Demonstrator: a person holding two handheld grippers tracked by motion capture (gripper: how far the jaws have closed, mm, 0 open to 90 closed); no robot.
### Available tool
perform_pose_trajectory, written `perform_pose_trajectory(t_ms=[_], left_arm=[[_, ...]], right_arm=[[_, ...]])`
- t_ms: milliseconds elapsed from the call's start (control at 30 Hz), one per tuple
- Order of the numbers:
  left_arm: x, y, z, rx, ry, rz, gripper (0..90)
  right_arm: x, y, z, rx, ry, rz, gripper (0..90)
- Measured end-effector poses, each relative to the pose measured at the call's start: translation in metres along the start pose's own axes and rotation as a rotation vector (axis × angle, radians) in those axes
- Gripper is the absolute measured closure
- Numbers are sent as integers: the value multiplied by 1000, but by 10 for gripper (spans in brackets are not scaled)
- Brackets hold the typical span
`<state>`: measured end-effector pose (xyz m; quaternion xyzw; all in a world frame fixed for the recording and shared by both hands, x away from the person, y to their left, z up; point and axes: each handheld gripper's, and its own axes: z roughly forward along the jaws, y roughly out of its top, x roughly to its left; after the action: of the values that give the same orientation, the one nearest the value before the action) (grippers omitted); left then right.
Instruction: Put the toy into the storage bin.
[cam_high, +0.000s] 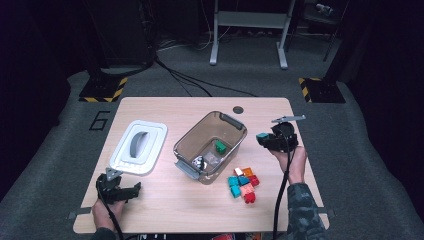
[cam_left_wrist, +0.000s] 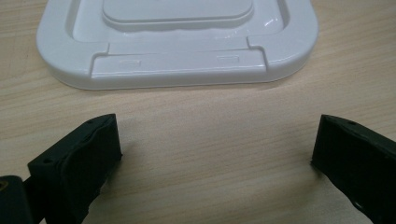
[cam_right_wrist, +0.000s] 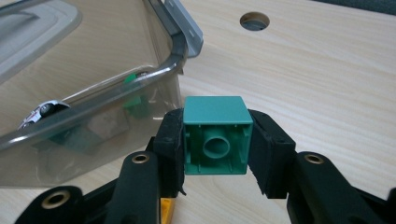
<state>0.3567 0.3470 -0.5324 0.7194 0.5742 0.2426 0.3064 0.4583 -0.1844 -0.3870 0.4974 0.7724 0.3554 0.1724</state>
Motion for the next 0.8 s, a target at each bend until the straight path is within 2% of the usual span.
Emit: perform_pose_trajectory(t_ms=[233, 267, 467, 567, 800], left_arm=[[0, 0, 0, 0, 0, 0, 9], [0, 0, 0, 0, 0, 1, 10], [0, 0, 0, 0, 0, 1, 10], [0, 0, 0, 0, 0, 1, 10], [0, 0, 0, 0, 0, 1, 9]], right_arm=[[4, 18, -5, -16, -11, -35, 589], [7, 21, -5, -14, -14, -18, 589], [15, 41, -6, -32, -10, -59, 589], [21, 48, -3, -38, 1, -87, 589], [35, 59, 14, -12, 17, -114, 588]])
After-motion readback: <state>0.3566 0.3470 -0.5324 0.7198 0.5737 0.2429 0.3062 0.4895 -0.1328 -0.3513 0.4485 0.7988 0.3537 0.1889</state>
